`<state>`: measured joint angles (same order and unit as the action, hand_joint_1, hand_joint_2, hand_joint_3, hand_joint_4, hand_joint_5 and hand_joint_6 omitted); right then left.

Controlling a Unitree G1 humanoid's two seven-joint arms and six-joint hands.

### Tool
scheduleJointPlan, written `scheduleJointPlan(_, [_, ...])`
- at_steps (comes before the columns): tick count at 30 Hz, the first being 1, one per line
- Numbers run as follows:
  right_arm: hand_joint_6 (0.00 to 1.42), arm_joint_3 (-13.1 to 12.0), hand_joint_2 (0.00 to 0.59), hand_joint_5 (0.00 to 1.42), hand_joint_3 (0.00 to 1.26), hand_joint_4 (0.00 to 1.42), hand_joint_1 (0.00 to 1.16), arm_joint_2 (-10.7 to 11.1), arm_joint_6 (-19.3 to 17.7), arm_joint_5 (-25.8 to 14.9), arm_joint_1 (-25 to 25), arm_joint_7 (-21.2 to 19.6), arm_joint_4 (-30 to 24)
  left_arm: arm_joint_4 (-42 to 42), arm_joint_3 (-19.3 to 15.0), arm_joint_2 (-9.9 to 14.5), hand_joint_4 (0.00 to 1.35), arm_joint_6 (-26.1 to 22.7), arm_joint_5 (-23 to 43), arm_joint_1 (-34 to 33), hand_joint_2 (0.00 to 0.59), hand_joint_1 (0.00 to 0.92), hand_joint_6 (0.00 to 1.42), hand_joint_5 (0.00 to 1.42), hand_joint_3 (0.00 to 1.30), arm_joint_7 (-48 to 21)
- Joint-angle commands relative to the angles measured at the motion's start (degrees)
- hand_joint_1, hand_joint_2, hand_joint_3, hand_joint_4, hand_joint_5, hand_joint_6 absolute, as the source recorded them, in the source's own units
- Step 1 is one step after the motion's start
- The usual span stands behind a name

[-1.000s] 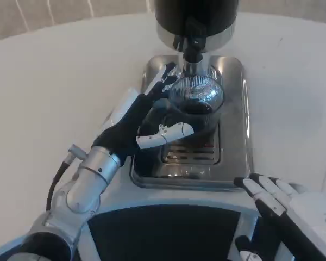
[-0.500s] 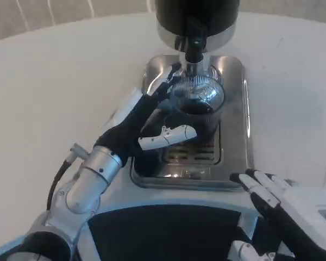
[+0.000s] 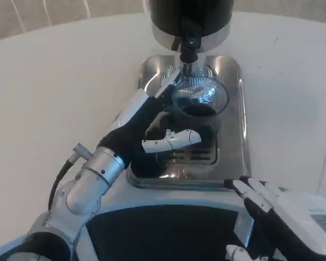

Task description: Grasp the cup under the faucet to collect the drink, then remove the cup.

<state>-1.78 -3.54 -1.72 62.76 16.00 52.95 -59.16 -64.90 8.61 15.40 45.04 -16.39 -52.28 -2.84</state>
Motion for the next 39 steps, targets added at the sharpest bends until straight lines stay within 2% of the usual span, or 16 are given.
scheduleJointPlan(1, [0.0,0.7,0.522,0.0,0.06,0.0,0.22,-1.7,1.0,0.6,1.0,-0.7,-0.8,-1.1,1.2,-0.3,0.09,-0.4,-1.6,-0.6,0.054,0.382,0.27,0.24,0.0,0.6])
scheduleJointPlan(19, [0.0,1.6,0.543,0.0,0.08,0.0,0.25,-1.5,2.8,2.1,0.4,-0.3,-0.8,-3.2,3.7,-1.7,0.11,-3.0,-4.3,-3.3,0.065,0.387,0.28,0.25,0.02,3.7])
scheduleJointPlan(27, [0.0,0.6,0.538,0.0,0.09,0.0,0.31,-1.8,2.2,1.6,1.4,-1.2,-0.8,-4.0,5.4,-2.9,0.15,-4.9,-6.0,-4.1,0.069,0.377,0.28,0.27,0.04,6.2])
scheduleJointPlan(39, [0.0,-0.2,0.525,0.0,0.09,0.0,0.36,-2.0,1.9,0.5,3.4,-2.7,-0.8,-4.2,6.0,-4.0,0.24,-5.5,-6.0,-4.3,0.07,0.395,0.28,0.33,0.18,9.8])
